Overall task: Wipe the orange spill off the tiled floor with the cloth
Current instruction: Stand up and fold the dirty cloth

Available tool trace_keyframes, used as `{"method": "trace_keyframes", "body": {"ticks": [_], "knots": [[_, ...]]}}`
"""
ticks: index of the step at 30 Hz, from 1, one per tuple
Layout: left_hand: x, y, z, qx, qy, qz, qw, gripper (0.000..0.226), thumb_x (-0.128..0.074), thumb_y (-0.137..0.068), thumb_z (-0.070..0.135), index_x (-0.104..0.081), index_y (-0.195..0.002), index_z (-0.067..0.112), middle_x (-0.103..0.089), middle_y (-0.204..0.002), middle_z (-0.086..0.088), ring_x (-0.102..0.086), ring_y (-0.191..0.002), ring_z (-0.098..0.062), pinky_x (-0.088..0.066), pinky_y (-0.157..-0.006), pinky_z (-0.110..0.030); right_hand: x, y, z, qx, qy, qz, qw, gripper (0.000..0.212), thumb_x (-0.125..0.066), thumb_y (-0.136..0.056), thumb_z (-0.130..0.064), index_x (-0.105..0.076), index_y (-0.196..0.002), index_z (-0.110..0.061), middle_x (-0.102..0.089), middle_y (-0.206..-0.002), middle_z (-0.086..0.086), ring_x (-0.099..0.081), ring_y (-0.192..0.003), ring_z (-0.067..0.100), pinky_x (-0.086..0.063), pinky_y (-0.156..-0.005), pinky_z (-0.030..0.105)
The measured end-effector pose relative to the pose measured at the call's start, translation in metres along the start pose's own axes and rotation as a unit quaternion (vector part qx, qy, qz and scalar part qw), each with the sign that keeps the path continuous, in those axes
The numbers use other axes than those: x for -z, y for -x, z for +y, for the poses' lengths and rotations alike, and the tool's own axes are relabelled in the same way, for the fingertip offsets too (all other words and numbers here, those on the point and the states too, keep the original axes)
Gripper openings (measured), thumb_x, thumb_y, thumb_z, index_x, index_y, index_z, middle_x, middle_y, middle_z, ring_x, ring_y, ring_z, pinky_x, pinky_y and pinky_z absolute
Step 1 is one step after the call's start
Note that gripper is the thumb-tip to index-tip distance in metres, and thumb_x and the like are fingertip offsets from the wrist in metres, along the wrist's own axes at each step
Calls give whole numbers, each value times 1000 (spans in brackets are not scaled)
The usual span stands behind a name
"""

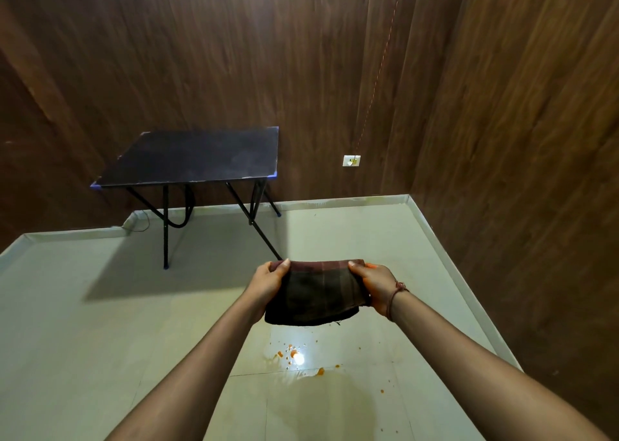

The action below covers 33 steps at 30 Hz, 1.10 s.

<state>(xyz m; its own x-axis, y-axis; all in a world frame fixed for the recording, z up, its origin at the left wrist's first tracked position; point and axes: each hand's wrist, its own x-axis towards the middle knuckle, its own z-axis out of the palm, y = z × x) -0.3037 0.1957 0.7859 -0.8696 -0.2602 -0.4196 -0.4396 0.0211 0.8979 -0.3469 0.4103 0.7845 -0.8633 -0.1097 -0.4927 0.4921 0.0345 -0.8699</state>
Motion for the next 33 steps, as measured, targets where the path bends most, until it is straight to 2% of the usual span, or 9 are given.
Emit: {"method": "trace_keyframes", "body": {"ticks": [4, 10, 16, 19, 21, 23, 27, 30, 33], "knots": [[-9, 5, 6, 1, 6, -23, 1000, 32, -51, -98, 37, -59, -114, 10, -68, -111, -10, -66, -99, -23, -56, -80, -38, -15, 7, -8, 125, 115, 31, 985, 12, -68, -88, -18, -67, -100, -15, -71, -99, 2, -66, -97, 21, -55, -81, 32], [-31, 22, 16, 13, 84, -121, 989, 41, -43, -101, 44, -63, -113, 11, -70, -112, -10, -67, -105, -27, -54, -93, -46, -52, 30, 4, 264, 267, -5, 927, 29, -66, -87, -17, -68, -116, -19, -71, -104, -3, -65, -96, 13, -48, -82, 19], [-20, 24, 15, 40, 133, -129, 982, 51, -42, -99, 48, -60, -118, 4, -69, -111, -19, -71, -90, -25, -57, -73, -34, -54, 24, 19, 262, 341, 3, 903, 48, -75, -82, -36, -59, -126, -23, -60, -109, -1, -57, -99, 14, -50, -88, 28], [-19, 25, 17, 34, 97, -148, 984, 53, -42, -98, 52, -57, -120, 6, -67, -114, -15, -69, -96, -23, -56, -86, -37, -50, 15, 25, 201, 266, -6, 943, 46, -77, -79, -36, -60, -120, -22, -66, -108, -5, -61, -100, 13, -53, -89, 32], [-17, 23, 16, 28, 49, -152, 987, 53, -42, -98, 53, -59, -123, 10, -66, -119, -11, -66, -106, -23, -51, -97, -41, -43, 8, 26, 168, 192, -26, 967, 33, -74, -83, -23, -64, -114, -19, -70, -104, -2, -65, -100, 19, -55, -88, 35], [-15, 21, 13, 10, 26, -138, 990, 47, -42, -99, 51, -62, -119, 14, -69, -116, -7, -65, -105, -20, -51, -92, -37, -36, 4, 24, 125, 110, -53, 985, 24, -65, -89, -7, -67, -111, -16, -72, -104, 5, -68, -100, 25, -56, -85, 35], [-8, 11, 2, -36, -16, -11, 999, 31, -54, -96, 43, -61, -110, 16, -66, -112, -7, -58, -91, -18, -47, -78, -30, -27, 4, 12, 57, -18, -93, 994, 26, -47, -94, 1, -68, -107, -9, -71, -99, 13, -67, -87, 25, -53, -74, 33], [-6, 5, -10, 15, -12, -108, 994, 42, -63, -91, 43, -56, -121, 15, -63, -117, -5, -61, -104, -21, -51, -82, -32, -23, 4, 4, 48, -59, -124, 989, 26, -43, -95, -1, -67, -103, -7, -71, -92, 13, -66, -82, 25, -53, -72, 34], [-13, 0, -16, 3, 37, -163, 986, 32, -68, -90, 22, -61, -119, 11, -68, -116, -10, -68, -101, -23, -57, -79, -35, -17, -1, 9, 24, -46, -150, 987, 19, -54, -95, -9, -68, -108, -6, -72, -101, 15, -69, -92, 28, -56, -82, 40]]}}
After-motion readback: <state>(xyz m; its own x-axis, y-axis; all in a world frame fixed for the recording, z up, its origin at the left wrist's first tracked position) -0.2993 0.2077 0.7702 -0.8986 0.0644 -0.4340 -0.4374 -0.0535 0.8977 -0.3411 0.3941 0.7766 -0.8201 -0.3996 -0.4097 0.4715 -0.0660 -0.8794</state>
